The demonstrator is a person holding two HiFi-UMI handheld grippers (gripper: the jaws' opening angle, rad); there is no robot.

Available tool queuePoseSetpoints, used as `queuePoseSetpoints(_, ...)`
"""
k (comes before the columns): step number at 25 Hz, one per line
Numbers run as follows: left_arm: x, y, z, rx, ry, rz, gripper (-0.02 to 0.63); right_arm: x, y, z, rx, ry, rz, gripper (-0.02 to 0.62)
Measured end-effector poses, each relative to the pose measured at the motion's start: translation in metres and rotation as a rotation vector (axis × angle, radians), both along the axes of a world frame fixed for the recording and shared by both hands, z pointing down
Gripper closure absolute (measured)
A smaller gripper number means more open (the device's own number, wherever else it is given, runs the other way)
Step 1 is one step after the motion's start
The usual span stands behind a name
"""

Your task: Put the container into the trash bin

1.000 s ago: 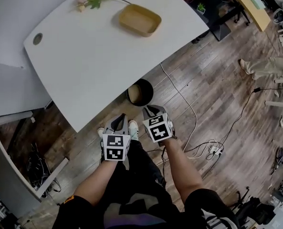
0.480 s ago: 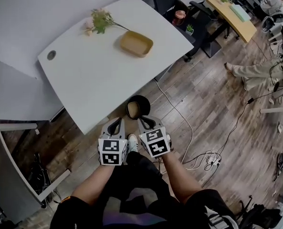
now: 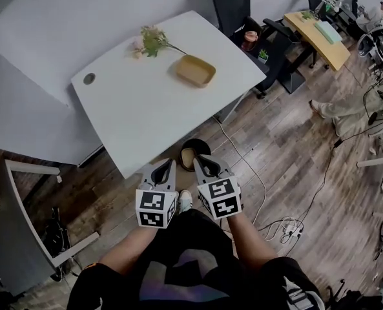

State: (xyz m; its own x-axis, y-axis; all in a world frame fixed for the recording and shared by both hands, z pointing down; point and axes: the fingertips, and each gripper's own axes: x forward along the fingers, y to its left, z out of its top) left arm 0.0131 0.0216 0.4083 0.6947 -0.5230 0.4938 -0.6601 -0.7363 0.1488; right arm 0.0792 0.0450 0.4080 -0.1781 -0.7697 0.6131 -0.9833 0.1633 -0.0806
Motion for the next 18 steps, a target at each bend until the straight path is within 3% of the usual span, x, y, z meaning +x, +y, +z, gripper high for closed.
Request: queuePoseSetpoints(18, 0.001, 0.006, -0.017, 0.035, 0.007, -0.034, 0.598, -0.005, 0.015, -0.015, 0.029, 0.004, -0.031, 0.560)
